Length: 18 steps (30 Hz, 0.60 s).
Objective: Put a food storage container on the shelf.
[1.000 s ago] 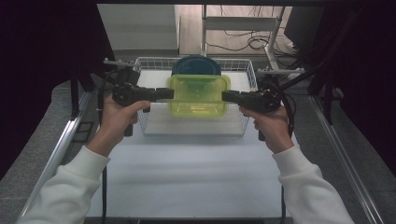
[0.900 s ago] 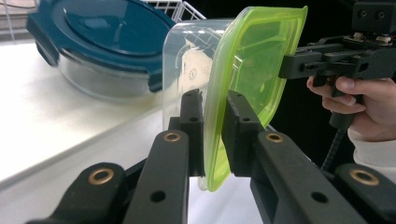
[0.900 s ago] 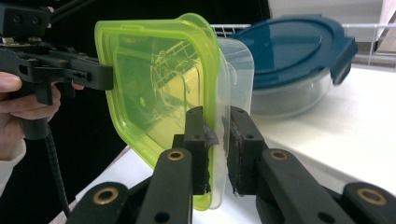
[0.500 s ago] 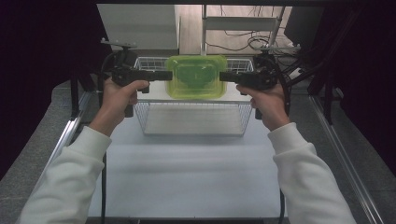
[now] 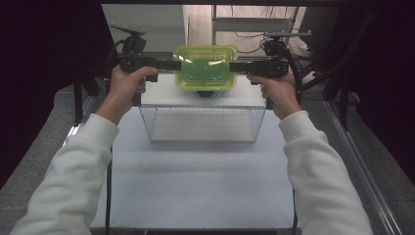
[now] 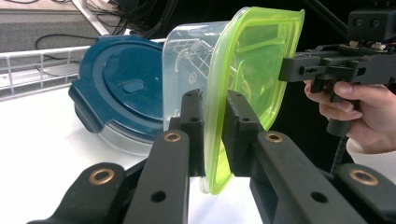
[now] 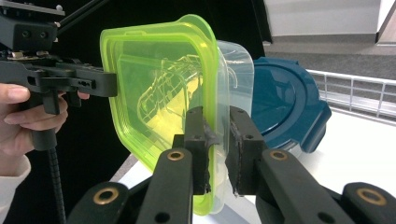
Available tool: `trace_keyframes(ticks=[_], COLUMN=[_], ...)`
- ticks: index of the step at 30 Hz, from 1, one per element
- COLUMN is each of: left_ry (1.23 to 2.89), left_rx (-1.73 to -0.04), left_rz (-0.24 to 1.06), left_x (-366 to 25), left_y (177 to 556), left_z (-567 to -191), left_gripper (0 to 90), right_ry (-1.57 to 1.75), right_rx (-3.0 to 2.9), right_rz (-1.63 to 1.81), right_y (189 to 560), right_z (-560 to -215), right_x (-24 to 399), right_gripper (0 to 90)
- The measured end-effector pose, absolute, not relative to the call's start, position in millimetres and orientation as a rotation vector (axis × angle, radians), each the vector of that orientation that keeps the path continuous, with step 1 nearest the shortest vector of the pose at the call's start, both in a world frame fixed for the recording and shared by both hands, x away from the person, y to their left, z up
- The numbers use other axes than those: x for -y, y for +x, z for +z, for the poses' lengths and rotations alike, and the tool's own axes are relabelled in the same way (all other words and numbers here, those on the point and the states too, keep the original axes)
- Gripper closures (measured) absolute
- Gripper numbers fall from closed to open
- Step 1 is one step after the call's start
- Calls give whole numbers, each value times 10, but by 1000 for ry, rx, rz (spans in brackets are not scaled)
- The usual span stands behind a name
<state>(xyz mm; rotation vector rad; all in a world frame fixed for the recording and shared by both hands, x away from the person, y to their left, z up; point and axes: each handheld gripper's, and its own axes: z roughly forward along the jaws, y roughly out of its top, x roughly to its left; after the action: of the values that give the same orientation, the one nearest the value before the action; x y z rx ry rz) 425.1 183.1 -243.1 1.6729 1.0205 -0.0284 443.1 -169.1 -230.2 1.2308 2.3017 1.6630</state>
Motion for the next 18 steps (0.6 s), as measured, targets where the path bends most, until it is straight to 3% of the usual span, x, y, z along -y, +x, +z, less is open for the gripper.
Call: trace_keyframes(ticks=[18], left_ry=[1613], left_rx=[-1125], left_rz=[-127], left_x=[-1852], left_y=[4658], left_z=[-2584], left_gripper=[804], right_ry=[1453], right_rx=[-2316], right_rz=[1672], right_y=[4855], right_z=[-2428], right_x=[1676], right_gripper=[792])
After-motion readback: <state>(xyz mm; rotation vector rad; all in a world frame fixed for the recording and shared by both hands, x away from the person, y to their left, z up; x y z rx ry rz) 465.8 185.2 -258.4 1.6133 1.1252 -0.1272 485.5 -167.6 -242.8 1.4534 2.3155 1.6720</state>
